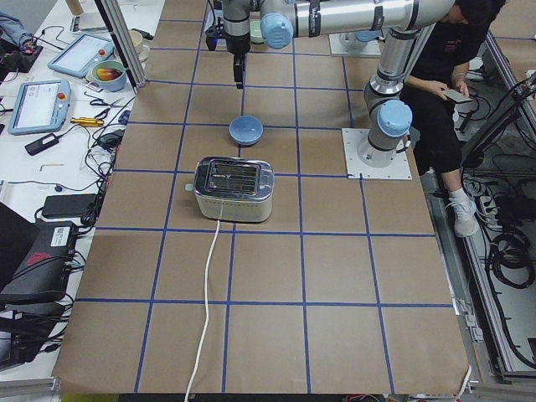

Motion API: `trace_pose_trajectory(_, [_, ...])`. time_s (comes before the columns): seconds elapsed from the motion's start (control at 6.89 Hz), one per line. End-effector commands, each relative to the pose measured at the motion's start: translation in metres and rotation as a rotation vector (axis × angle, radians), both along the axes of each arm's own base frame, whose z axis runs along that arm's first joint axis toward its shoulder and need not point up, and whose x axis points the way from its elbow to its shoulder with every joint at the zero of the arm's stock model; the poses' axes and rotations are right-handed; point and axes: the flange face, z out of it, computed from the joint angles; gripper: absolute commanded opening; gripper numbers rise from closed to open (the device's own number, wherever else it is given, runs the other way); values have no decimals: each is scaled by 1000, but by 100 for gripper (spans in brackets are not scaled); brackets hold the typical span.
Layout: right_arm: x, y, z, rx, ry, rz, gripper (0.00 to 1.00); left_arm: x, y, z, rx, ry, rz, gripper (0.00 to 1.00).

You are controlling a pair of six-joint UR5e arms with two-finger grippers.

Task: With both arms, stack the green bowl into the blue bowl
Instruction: 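Lower the left gripper to the light blue bowl while the right descends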

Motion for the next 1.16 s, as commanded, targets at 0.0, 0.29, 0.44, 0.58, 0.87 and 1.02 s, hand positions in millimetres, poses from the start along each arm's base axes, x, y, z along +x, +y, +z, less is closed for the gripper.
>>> trace_pose_trajectory(0.0, [-53, -21, -15, 23, -6, -43, 100, -11, -16, -102, 1, 52, 41, 100])
trace_pose_trajectory(0.29, [-167, -56, -64, 41, -44, -106, 100, -48, 4, -178, 90, 32, -2, 100])
trace_pose_trajectory(0.44, [-185, -66, -103, 42, -49, -75, 100, -49, 9, -202, 63, 30, -8, 100])
trace_pose_trajectory(0.58, [-186, -68, -136, 38, -48, -68, 100, -50, 17, -215, 84, 26, -14, 100])
trace_pose_trajectory(0.87, [-184, -63, -203, 86, -66, -69, 100, -47, 15, -218, 63, -60, -18, 20])
trace_pose_trajectory(1.02, [-186, -67, -217, 91, -65, -63, 100, -48, 14, -217, 56, -60, 4, 13])
